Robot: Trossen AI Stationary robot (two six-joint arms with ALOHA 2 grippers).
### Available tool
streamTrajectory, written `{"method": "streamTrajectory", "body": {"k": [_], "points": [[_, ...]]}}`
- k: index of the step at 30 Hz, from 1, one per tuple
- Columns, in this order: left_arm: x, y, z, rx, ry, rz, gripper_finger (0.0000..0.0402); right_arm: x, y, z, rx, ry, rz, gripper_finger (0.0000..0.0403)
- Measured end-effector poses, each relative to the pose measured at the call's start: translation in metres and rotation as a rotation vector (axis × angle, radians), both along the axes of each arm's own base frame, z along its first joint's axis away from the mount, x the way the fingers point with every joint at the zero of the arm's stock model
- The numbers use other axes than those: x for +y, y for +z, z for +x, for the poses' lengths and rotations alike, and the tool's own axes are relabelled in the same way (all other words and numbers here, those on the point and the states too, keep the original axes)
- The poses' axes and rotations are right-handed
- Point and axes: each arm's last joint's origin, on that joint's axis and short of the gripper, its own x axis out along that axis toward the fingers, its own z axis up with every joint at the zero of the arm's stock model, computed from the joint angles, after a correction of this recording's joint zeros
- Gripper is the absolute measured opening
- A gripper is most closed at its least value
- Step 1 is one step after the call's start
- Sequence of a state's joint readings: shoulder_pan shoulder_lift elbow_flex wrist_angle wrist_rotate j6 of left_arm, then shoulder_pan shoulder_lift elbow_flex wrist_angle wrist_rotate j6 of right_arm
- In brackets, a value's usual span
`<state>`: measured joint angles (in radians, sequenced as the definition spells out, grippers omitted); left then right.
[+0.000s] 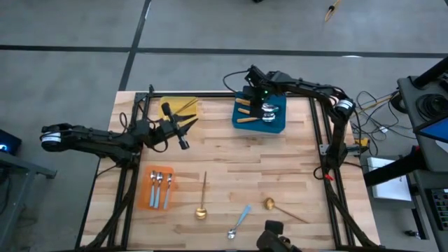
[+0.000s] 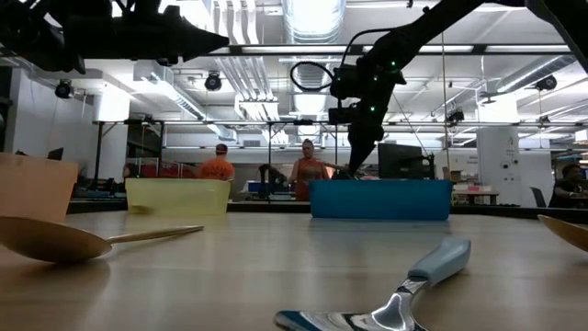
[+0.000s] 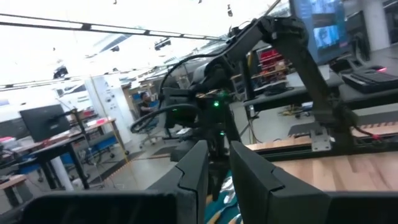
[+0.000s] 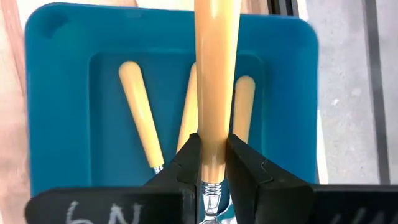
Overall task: Sort silverware by color (type)
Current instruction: Put the orange spoon into the blue bin
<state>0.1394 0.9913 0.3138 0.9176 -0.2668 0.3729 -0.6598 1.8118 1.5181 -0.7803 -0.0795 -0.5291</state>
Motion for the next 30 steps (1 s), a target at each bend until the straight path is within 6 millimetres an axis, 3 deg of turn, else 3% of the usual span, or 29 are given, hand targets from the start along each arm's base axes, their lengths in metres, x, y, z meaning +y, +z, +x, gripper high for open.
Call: {"method": "streamTrajectory", "body": {"k": [20,30], "points": [[0.0,0.0,0.0,-0.013,-0.006,-0.04,0.0051,-0.011,-0.057,0.009,0.171,-0.023,0.033,0.0037],[0.0,-0.001,0.0,-0.019,-0.012,-0.063,0.0051,-0.012,-0.064,0.011,0.185,-0.039,0.039,0.0037]]}}
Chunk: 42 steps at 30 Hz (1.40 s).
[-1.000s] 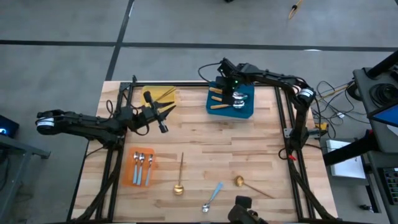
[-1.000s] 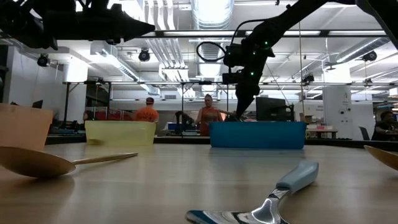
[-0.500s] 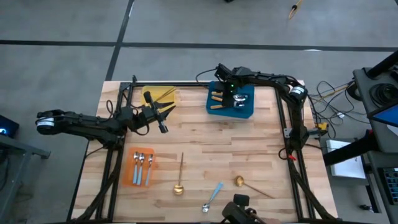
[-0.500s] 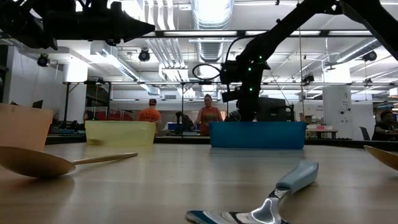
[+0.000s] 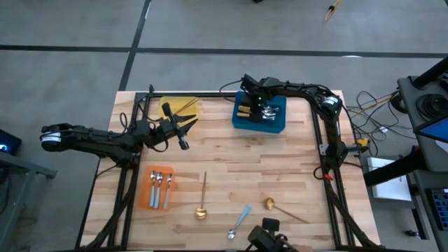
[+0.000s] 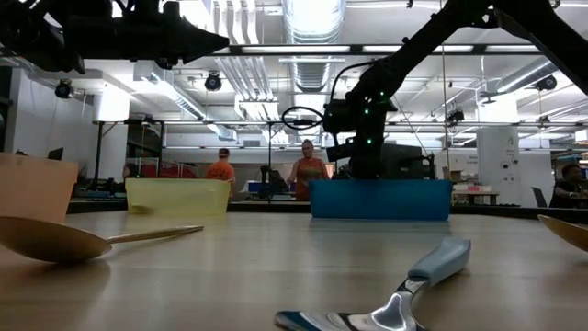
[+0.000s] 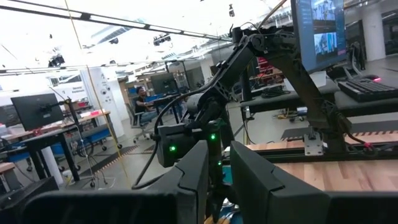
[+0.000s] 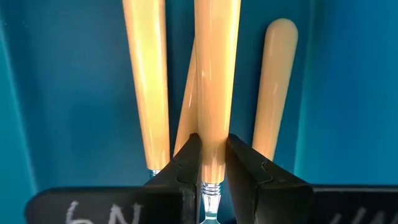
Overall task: Sort silverware by color (type)
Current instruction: Put the orange spoon into the blue bin
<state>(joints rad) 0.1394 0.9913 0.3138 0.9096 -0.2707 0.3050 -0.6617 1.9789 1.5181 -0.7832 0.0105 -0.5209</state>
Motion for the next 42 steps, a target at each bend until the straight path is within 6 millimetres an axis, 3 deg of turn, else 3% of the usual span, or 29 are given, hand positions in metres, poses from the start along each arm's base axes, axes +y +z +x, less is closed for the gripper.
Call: {"method": "streamTrajectory", "body": {"k": [21,36,42], "points": [[0.0001,-0.0023,0.0005,0.024,0.0,-0.003,0.0051,0.0032,-0.0006,-0.0015,0.007,-0.016,0.044,0.0037],[0.0001,-0.0028,0.0007,0.03,0.0,-0.004,0.0051,-0.0008,0.0002,-0.0011,0.04,-0.025,-0.047,0.0037],[0.0001,-0.0035,0.0008,0.036,0.0,-0.005,0.0051,0.0057,-0.0001,-0.0006,-0.012,0.017,0.079,0.0037]]}}
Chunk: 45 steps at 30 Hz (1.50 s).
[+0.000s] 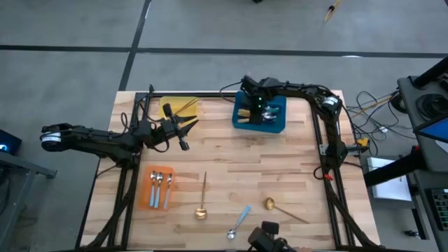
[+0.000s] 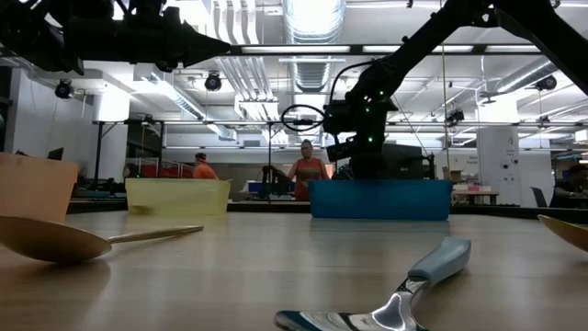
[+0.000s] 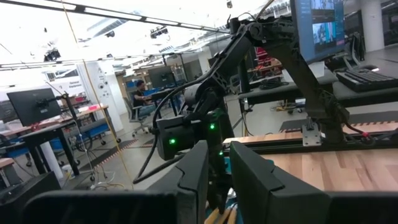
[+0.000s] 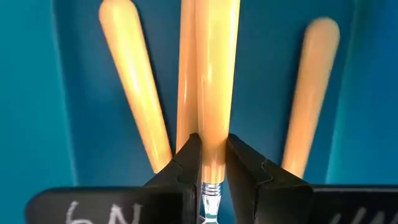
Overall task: Sort silverware by color (type)
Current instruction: Put the orange spoon into the blue bin
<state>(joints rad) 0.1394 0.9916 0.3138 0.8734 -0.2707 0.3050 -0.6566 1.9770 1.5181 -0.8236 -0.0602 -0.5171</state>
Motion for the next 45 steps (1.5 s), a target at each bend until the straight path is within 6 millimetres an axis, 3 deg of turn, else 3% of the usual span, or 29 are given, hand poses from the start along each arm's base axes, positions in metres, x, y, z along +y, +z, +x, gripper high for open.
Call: {"method": "streamTrajectory", "body": {"k": [15,24,40,45], "points": [[0.0,0.0,0.0,0.001,0.0,0.0,0.0051,-0.01,0.023,0.006,-0.023,-0.016,-0.097,0.0037],[0.0,0.0,0.0,0.01,0.005,0.023,0.0051,-0.011,0.005,0.008,0.011,-0.019,-0.066,0.0037],[0.0,0.0,0.0,0.01,0.008,0.023,0.0051,-0.012,-0.004,0.006,0.049,-0.043,-0.033,0.0038],[0.0,0.0,0.0,0.01,0.008,0.023,0.0051,-0.012,-0.004,0.006,0.049,-0.05,-0.032,0.008]]}}
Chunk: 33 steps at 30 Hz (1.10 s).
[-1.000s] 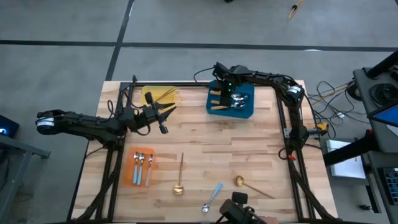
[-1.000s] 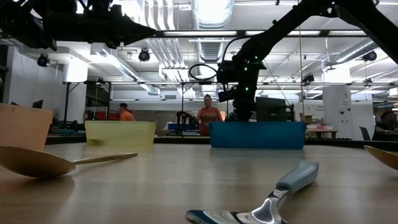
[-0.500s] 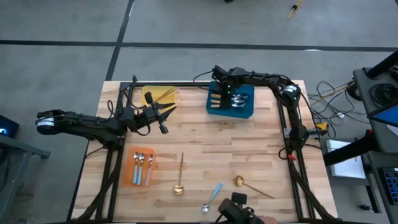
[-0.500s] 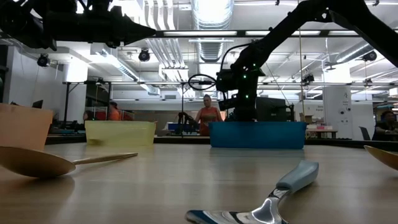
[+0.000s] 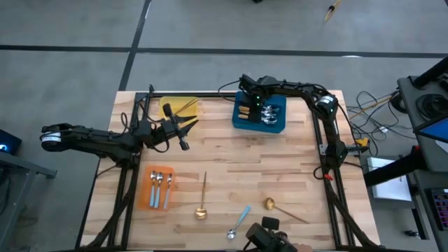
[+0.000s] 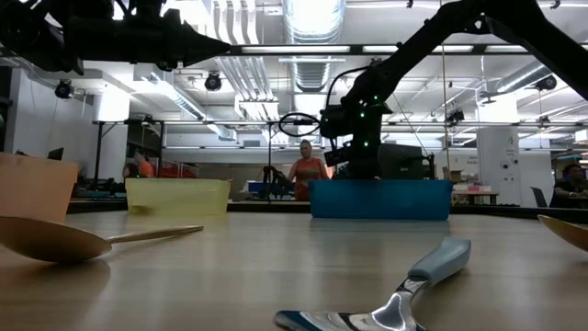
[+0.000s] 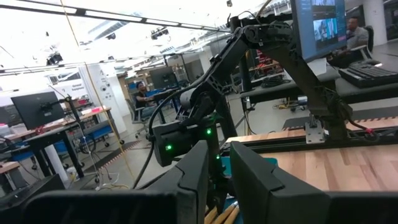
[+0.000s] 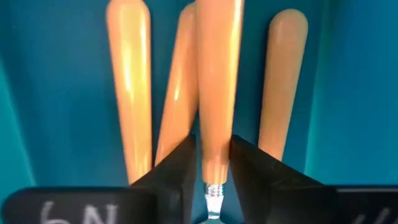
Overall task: Sort silverware by color (type)
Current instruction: Put the orange spoon into the blue bin, then put the gold spoon into the yellow bin
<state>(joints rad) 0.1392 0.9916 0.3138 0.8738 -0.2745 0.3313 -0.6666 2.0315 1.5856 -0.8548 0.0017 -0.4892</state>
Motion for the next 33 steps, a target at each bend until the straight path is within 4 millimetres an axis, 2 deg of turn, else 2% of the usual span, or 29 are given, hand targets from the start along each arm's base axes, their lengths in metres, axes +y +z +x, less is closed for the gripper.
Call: {"method": "streamTrajectory", "body": {"k": [5,10,18,25,29,33], "points": [[0.0,0.0,0.0,-0.008,-0.003,-0.018,0.0051,0.0,0.0,0.0,0.0,-0.002,0.0,0.0126],[0.0,0.0,0.0,-0.025,-0.011,-0.056,0.0051,0.001,0.003,-0.001,-0.005,-0.011,-0.002,0.0149],[0.0,-0.003,0.001,-0.044,-0.034,-0.187,0.0051,0.008,0.037,-0.004,-0.071,-0.105,-0.022,0.0146],[0.0,-0.014,0.002,-0.033,-0.054,-0.424,0.0051,0.038,0.078,-0.005,-0.154,-0.117,-0.048,0.0129],[-0.003,-0.019,0.002,-0.032,-0.071,-0.546,0.0051,0.064,0.095,-0.005,-0.2,-0.081,-0.061,0.0122],[-0.011,-0.02,0.003,-0.029,-0.11,-0.596,0.0051,0.094,0.106,-0.006,-0.26,-0.043,-0.072,0.0117]]}}
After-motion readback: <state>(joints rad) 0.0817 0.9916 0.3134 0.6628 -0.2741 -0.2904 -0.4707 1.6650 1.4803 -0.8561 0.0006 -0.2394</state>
